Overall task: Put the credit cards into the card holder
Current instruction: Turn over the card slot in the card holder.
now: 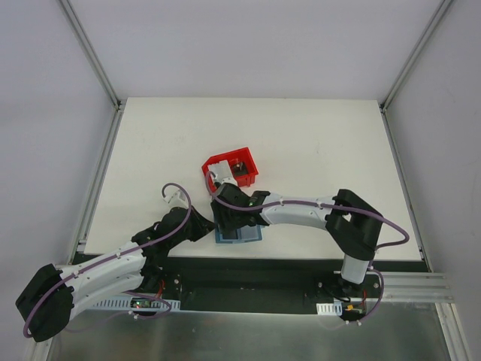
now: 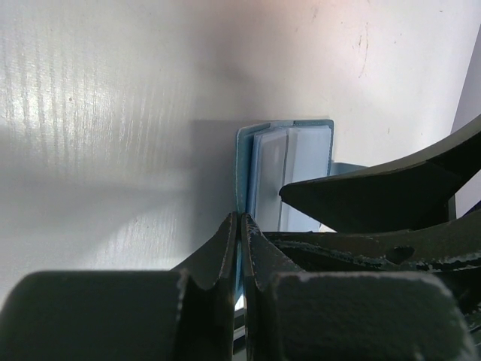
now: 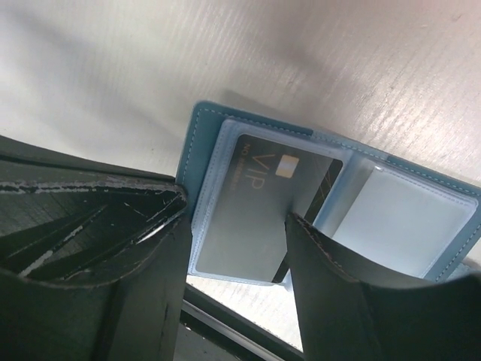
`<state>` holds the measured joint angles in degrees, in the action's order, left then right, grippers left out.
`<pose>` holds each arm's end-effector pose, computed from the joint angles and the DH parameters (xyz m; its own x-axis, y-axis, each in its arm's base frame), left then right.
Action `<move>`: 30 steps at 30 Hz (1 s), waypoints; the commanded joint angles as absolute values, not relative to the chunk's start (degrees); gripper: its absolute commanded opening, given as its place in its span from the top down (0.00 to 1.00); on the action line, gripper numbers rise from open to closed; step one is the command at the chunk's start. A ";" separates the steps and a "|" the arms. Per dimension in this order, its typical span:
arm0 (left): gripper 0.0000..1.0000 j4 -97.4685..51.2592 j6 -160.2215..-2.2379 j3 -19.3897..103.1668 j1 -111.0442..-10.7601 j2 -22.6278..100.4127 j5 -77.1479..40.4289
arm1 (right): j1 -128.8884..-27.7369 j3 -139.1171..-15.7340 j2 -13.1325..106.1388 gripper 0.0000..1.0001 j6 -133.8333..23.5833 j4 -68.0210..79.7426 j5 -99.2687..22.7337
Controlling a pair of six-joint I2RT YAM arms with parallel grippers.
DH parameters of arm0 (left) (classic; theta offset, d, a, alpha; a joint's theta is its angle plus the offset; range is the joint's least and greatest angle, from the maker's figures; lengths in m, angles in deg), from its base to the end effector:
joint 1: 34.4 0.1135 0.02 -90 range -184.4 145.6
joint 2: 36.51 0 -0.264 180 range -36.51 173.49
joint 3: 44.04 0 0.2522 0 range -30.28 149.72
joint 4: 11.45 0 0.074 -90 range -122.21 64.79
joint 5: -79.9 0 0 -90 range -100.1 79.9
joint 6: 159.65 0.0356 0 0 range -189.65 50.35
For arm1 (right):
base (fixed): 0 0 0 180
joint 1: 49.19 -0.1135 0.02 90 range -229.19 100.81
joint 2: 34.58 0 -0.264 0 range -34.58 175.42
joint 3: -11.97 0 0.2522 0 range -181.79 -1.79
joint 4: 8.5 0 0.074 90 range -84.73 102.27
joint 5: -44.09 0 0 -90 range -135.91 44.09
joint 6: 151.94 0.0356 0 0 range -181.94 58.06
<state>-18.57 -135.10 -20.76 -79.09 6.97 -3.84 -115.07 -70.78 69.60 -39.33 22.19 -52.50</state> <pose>0.1181 -0.1114 0.1579 -0.7088 -0.5707 -0.4147 -0.0349 0.6155 -0.7873 0.1617 0.3512 0.1910 -0.6353 -0.4842 -0.6016 -0.6864 0.7111 0.1524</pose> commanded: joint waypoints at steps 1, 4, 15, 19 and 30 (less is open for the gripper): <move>1.00 -18.00 -135.74 -19.91 -79.67 6.82 -3.77 | -115.37 -68.33 63.69 0.44 -39.97 18.19 -52.41; 1.00 -18.00 -135.92 -20.00 -79.67 6.73 -3.68 | -115.28 -67.36 62.46 0.44 -40.06 17.57 -53.73; 1.00 -18.00 -135.83 -20.00 -79.67 6.38 -3.86 | -115.19 -68.32 65.17 0.49 -39.18 19.06 -53.99; 1.00 -18.00 -135.83 -20.00 -79.67 6.46 -3.95 | -115.10 -69.29 66.58 0.50 -39.18 19.50 -53.29; 1.00 -17.91 -135.92 -20.09 -79.67 6.46 -3.95 | -115.28 -70.52 68.52 0.49 -39.44 20.03 -52.32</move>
